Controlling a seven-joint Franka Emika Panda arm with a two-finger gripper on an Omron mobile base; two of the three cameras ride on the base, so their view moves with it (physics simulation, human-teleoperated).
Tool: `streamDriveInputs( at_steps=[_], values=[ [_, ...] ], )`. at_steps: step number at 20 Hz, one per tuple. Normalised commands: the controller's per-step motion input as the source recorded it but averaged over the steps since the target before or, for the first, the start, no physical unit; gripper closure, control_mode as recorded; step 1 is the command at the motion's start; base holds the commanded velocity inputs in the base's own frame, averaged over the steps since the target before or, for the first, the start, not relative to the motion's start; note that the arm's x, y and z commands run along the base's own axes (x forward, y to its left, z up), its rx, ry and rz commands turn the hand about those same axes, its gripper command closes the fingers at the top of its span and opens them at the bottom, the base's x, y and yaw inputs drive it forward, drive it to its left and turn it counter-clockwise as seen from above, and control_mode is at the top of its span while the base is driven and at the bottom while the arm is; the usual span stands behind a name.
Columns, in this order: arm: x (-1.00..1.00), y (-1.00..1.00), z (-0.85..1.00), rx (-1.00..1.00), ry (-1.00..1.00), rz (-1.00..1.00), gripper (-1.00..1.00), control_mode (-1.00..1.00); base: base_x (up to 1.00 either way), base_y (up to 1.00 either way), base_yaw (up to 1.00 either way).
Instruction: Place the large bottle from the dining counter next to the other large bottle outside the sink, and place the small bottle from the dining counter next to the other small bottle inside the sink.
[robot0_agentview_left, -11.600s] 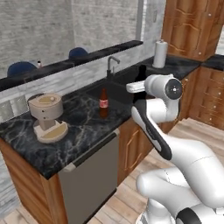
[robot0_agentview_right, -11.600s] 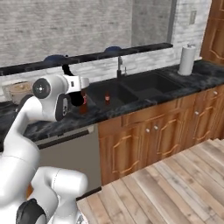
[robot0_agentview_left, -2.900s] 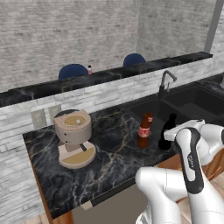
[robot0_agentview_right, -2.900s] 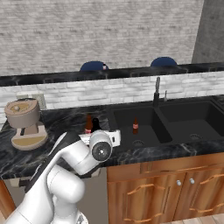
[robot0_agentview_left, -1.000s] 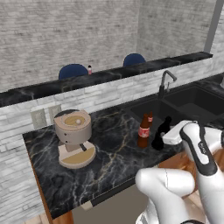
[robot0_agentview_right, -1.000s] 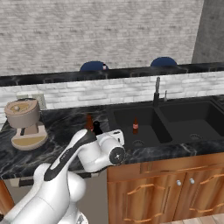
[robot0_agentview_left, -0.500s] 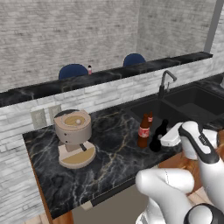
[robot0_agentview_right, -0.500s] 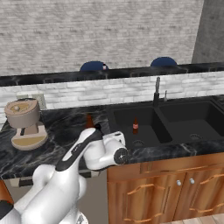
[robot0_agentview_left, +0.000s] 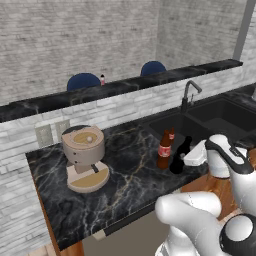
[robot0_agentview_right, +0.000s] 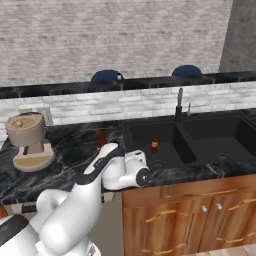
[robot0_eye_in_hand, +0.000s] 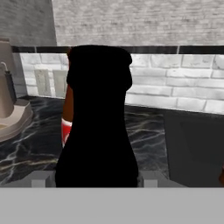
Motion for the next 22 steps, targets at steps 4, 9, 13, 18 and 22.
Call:
streamDriveInputs(
  at_steps=[4,9,13,18,22],
  values=[
    [0.04,0.32,-0.58,-0.02,-0.03,0.00,1.00,-1.00,0.00,0.00,0.00],
    [0.00,0.54,-0.75,-0.04,-0.02,0.00,-1.00,-1.00,0.00,0.00,0.00],
    [0.04,0.45,-0.52,-0.01,-0.01,0.00,-1.00,-1.00,0.00,0.00,0.00],
    [0.01,0.29,-0.38,0.00,-0.03,0.00,-1.00,-1.00,0.00,0.00,0.00],
    [0.00,0.25,-0.35,0.00,-0.04,0.00,-1.00,-1.00,0.00,0.00,0.00]
  ],
)
